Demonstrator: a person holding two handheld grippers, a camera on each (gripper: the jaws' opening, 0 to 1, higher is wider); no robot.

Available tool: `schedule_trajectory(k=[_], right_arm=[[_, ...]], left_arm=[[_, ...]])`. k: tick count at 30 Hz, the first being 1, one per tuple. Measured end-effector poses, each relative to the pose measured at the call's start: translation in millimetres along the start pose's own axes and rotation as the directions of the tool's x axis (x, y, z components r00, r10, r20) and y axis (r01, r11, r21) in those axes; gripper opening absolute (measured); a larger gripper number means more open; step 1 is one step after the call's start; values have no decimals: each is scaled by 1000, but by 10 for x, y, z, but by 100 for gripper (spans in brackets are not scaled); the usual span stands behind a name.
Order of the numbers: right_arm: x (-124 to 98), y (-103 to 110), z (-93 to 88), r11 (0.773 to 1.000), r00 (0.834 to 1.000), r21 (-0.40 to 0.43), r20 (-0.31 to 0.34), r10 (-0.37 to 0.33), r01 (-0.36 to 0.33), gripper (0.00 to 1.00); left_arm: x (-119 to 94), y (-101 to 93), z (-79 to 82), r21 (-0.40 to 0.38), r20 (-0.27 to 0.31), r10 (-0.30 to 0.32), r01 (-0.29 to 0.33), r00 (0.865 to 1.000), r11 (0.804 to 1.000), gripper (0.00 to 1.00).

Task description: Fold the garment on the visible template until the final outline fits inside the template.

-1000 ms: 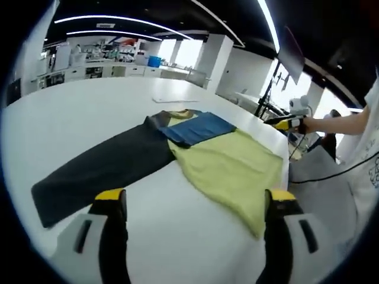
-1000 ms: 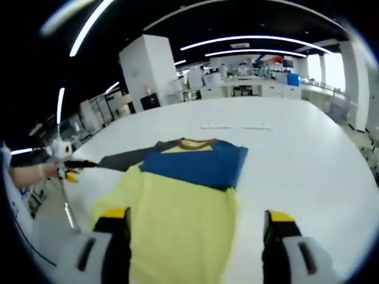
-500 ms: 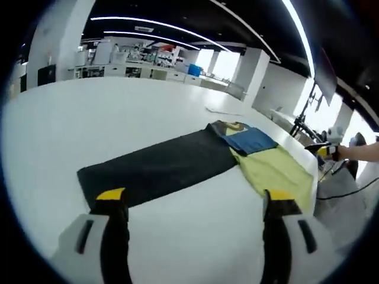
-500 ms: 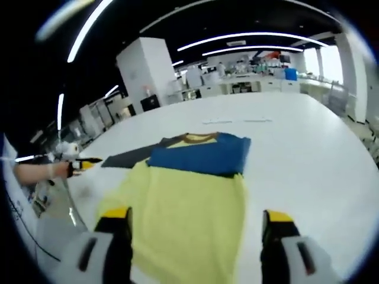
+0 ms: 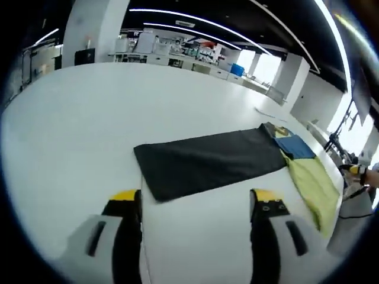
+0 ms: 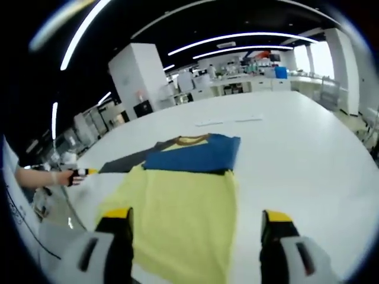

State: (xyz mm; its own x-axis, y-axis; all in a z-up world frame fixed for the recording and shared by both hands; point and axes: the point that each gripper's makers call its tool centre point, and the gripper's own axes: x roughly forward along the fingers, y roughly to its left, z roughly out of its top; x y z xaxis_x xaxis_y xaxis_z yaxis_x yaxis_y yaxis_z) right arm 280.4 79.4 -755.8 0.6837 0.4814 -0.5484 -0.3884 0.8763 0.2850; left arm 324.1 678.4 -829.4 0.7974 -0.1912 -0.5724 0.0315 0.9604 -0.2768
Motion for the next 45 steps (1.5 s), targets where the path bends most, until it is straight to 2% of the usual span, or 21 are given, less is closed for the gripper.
schedule_trajectory(k=[4,8,12,15,17,18,19,21,24,29,34,35,38,39,43,45], right_arm=[[-18,-46,3,1000,1000,4,-3,-10,10,89],[-27,-86,30,1000,1000,10,1,-16,16,89],[-11,-55,35,1000,1000,19,4,-10,10,89],[0,-41,23,1000,1000,14,-2,-8,8,88],[3,-22,19,1000,1000,12,-6,-7,7,88],[2,-21,17,1000,1000,11,-8,-6,6,88],[0,-18,18,1000,1000,11,-8,-6,6,88],[0,-16,19,1000,1000,10,-9,-5,5,88],[1,-14,31,1000,1000,12,-5,-4,4,88],[-20,-13,57,1000,1000,14,3,0,0,87],[-53,-34,70,1000,1000,19,13,7,-7,86],[-57,-32,71,1000,1000,21,15,9,-9,86],[-73,-45,74,1000,1000,19,20,18,-18,85],[-83,-40,85,1000,999,15,27,21,-22,84],[-93,-64,111,999,999,8,41,33,-33,85],[-101,-66,79,999,998,-3,26,50,-50,87]], left_arm=[[-17,45,-7,-12,1,50,-50,999,999,50],[-52,135,1,-100,4,122,-121,993,988,35],[-72,245,10,-115,-4,169,-169,986,979,21],[-34,443,21,-138,-16,190,-191,982,972,11],[-22,422,-17,-213,-43,155,-161,987,964,3],[-28,427,-20,-228,-47,157,-163,987,960,2],[-11,283,-16,-208,-30,161,-164,987,964,3],[-15,229,-25,-216,-29,157,-159,987,963,3],[-5,255,-49,-243,-48,149,-156,988,957,0],[-44,162,2,-250,-45,129,-137,991,959,0],[-126,-66,208,-228,-3,106,-104,994,968,0],[-96,-51,227,-221,8,105,-101,994,970,0],[-137,-189,413,-217,40,83,-72,996,974,0],[-60,-256,458,-218,59,29,-15,998,976,0],[-91,-630,651,-178,51,-41,50,998,983,0],[-23,-626,679,-149,52,-64,71,997,986,0]])
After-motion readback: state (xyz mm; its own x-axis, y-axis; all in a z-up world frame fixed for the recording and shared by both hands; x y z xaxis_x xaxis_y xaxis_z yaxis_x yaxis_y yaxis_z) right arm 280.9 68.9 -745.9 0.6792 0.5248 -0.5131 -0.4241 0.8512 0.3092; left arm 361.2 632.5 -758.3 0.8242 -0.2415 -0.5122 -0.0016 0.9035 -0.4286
